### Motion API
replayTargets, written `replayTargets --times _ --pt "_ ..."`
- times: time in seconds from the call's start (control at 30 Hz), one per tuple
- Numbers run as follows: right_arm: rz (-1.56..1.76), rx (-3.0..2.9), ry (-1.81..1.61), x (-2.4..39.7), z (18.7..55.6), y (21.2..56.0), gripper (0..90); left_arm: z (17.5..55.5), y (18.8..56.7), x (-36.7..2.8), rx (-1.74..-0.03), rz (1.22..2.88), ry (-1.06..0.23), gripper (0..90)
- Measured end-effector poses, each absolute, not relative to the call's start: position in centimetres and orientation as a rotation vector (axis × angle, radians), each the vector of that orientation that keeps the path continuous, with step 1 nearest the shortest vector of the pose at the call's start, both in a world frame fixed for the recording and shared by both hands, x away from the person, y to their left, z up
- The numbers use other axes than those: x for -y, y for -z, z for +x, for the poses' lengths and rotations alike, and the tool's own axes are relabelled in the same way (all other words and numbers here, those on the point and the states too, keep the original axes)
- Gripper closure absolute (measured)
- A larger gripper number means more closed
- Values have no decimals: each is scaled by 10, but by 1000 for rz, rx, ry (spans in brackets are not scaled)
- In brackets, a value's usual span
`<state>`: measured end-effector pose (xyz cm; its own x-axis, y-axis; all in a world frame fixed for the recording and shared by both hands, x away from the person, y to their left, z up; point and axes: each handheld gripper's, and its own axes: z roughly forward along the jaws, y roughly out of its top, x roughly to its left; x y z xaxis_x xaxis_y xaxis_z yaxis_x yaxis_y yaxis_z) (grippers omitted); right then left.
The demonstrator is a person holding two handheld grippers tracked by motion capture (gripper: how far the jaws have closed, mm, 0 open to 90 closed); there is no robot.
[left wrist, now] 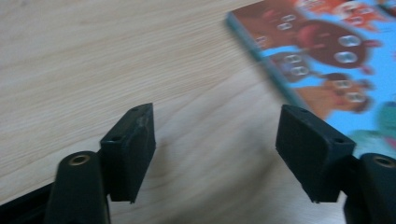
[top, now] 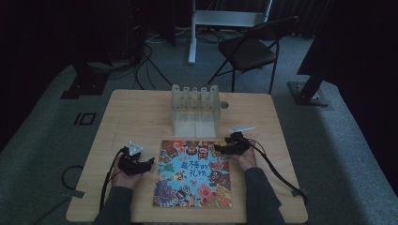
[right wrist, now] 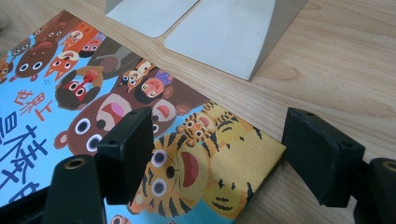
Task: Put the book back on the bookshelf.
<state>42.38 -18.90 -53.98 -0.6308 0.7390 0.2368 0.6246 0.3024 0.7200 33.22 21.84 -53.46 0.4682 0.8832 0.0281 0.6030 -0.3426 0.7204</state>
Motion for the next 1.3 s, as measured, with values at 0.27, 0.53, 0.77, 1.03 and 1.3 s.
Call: replayTargets --times 0.27,0.53,0.77,1.03,1.3 --pt "1315 -2389 -1285 191 424 535 254 298 514 -187 -999 2064 -579 192" --pt "1350 -2348 -1382 197 421 521 263 271 506 -152 -865 2114 -459 112" --pt "1299 -2337 -1374 194 418 507 265 249 502 -126 -769 2146 -410 75" --pt "1288 -2325 -1387 192 417 495 268 220 503 -87 -605 2254 -374 15" --pt "1274 -2305 -1409 190 415 485 268 214 516 -61 -543 2308 -475 0"
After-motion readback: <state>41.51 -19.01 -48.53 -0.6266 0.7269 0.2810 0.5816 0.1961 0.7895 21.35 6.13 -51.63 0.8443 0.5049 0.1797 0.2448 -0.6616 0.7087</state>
